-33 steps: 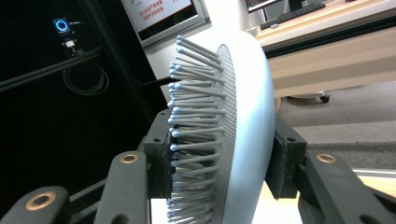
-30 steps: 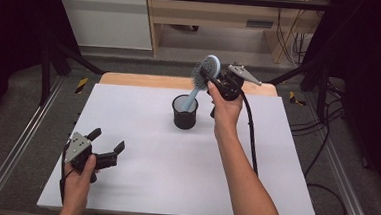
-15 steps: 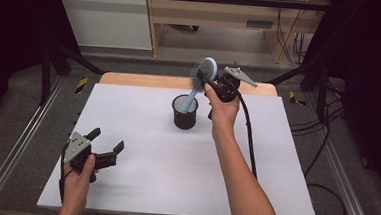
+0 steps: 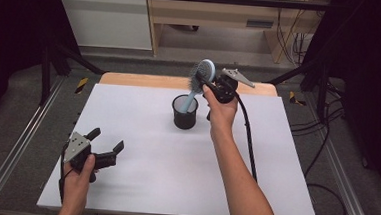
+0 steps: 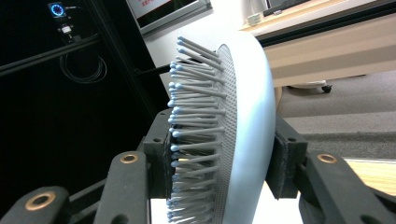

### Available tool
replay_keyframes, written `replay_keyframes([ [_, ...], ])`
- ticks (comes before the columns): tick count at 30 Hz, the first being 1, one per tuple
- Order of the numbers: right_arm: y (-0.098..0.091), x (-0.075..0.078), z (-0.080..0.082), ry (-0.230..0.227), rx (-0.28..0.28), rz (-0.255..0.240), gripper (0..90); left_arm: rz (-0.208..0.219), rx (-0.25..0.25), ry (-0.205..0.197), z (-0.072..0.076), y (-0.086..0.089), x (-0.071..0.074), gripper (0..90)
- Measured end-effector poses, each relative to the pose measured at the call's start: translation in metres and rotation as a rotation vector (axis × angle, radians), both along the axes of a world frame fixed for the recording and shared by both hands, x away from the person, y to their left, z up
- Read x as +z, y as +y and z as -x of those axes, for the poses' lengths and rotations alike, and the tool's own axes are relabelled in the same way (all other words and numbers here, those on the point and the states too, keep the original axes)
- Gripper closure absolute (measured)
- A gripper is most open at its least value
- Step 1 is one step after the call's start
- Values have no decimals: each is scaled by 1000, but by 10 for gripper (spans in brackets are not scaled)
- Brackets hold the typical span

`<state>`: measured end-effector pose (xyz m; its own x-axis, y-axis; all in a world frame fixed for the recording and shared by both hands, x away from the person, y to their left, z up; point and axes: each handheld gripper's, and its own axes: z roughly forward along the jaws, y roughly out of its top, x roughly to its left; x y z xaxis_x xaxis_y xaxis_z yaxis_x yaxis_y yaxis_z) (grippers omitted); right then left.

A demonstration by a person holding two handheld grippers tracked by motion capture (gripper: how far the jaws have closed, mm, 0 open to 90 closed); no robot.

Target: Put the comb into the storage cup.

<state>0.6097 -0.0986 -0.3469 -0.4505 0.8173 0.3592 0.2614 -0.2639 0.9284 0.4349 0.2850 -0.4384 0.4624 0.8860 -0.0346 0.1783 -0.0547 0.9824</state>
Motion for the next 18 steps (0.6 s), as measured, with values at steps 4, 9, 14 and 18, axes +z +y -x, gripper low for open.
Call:
replay_keyframes([
  [4,0,-2,0,1,-2,0,520,0,0,-1,0,0,0,25],
  [9,-2,-7,0,13,-6,0,520,-1,-2,-2,0,0,0,24],
  [14,-3,-12,0,21,-11,-1,520,-1,-2,-1,0,0,0,24],
  [18,-3,-14,0,23,-10,2,519,-1,-1,-1,0,0,0,24],
])
